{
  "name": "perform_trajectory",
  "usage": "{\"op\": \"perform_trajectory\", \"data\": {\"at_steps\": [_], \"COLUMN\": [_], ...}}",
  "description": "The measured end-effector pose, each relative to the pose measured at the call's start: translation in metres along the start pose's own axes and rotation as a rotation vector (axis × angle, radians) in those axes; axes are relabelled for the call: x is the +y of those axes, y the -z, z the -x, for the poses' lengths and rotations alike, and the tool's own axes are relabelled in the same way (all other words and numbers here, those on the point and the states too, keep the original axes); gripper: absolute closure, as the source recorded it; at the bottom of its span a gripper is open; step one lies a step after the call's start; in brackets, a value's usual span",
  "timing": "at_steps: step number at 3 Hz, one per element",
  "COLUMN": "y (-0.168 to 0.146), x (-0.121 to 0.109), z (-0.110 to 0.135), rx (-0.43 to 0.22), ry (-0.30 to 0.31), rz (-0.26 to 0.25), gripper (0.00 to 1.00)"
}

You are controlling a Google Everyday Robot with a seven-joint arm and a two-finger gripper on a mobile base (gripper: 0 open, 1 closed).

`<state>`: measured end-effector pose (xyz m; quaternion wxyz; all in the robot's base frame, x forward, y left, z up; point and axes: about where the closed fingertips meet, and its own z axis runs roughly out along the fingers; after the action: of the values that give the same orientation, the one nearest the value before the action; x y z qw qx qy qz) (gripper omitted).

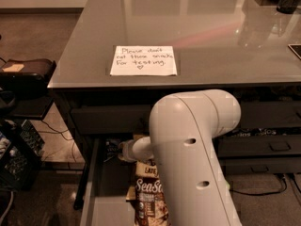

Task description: Pick blue chip bag from middle drawer and place on counter

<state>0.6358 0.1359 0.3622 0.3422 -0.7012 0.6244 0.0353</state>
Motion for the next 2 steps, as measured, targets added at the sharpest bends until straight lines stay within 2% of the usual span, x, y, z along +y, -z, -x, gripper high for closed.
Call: {"op": "perform_trajectory", "data": {"at_steps": [1,2], "y": [0.003,0.018], "x": [-0.002,-0.007], "z": [0.002,0.015], "rx": [0.000,-0.038], "ry": [0.000,-0.013], "rz": [-0.001,-0.037], "gripper": [1.00,1.00]}}
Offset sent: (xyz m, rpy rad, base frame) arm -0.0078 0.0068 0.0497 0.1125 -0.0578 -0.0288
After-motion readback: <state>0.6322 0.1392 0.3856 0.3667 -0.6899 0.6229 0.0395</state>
